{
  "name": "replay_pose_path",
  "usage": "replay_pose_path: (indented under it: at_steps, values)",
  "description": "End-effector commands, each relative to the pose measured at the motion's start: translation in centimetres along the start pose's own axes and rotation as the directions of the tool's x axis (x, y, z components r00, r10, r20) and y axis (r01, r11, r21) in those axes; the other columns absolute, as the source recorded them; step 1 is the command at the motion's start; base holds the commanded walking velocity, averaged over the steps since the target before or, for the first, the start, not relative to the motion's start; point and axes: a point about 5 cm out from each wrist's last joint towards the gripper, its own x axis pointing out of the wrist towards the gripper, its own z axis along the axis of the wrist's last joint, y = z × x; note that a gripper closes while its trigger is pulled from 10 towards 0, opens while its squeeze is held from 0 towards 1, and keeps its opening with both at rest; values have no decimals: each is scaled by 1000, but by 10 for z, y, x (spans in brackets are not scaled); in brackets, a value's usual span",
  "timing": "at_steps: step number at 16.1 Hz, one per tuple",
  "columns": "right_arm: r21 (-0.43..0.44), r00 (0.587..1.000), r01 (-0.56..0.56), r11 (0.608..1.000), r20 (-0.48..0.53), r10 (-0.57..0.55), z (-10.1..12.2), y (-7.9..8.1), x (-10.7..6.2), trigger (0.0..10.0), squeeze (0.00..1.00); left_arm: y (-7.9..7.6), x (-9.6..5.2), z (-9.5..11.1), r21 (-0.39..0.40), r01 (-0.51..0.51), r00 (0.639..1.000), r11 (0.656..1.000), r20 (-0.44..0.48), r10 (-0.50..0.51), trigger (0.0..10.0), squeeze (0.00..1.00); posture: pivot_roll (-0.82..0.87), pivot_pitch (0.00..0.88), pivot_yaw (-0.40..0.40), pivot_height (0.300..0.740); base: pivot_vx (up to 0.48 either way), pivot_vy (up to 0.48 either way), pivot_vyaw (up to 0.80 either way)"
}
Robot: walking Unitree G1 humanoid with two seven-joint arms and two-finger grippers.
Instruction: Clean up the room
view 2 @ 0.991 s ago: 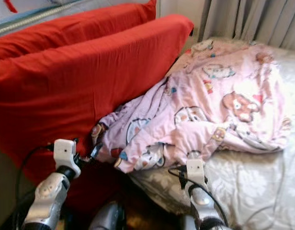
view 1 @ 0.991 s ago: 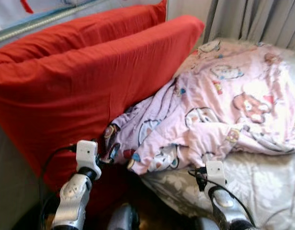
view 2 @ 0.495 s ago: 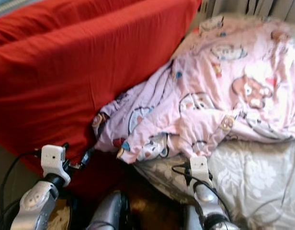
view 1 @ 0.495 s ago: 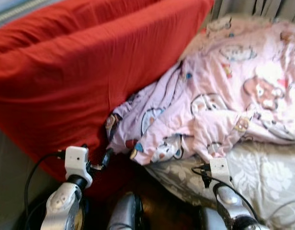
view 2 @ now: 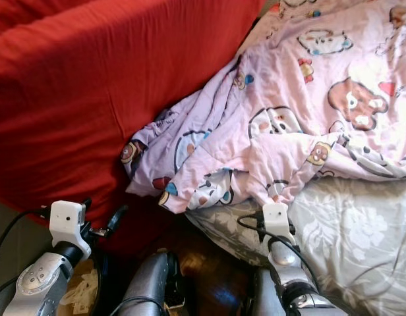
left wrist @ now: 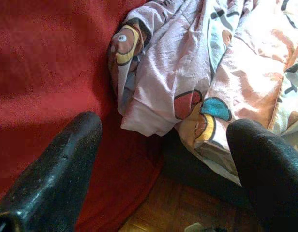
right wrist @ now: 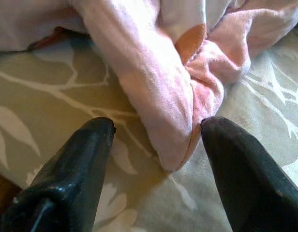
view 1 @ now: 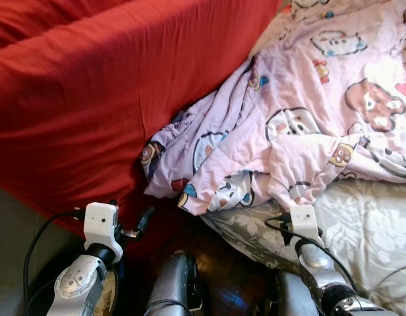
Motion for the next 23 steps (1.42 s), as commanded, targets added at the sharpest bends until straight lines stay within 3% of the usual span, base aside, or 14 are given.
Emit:
replay_pose_path:
  at_steps: [1,7,8,20,23]
  values:
    - [18,1000,2,1000,-5,-2,-3,0,-1,10000,0,1,-7,-3,24,11,999,1000,-39,-10,10000,0,228,293,122,629,0,0,0]
    - [53,995,96,994,-10,-96,4,-20,3,10000,0,-2,-11,-1,30,22,999,999,-49,-20,10000,0,240,302,122,629,0,0,0]
    - [51,994,107,993,-5,-106,6,-22,4,0,0,-3,-12,0,32,25,998,999,-53,-23,10000,0,242,307,123,629,0,0,0]
    - [72,995,93,993,-37,-90,-2,-18,2,0,0,-4,-16,-2,35,27,997,999,-79,-24,10000,0,242,309,117,629,0,0,0]
    - [73,997,77,994,-29,-75,3,-17,3,0,0,-5,-9,-4,30,24,997,999,-80,-21,10000,0,232,281,105,629,0,0,0]
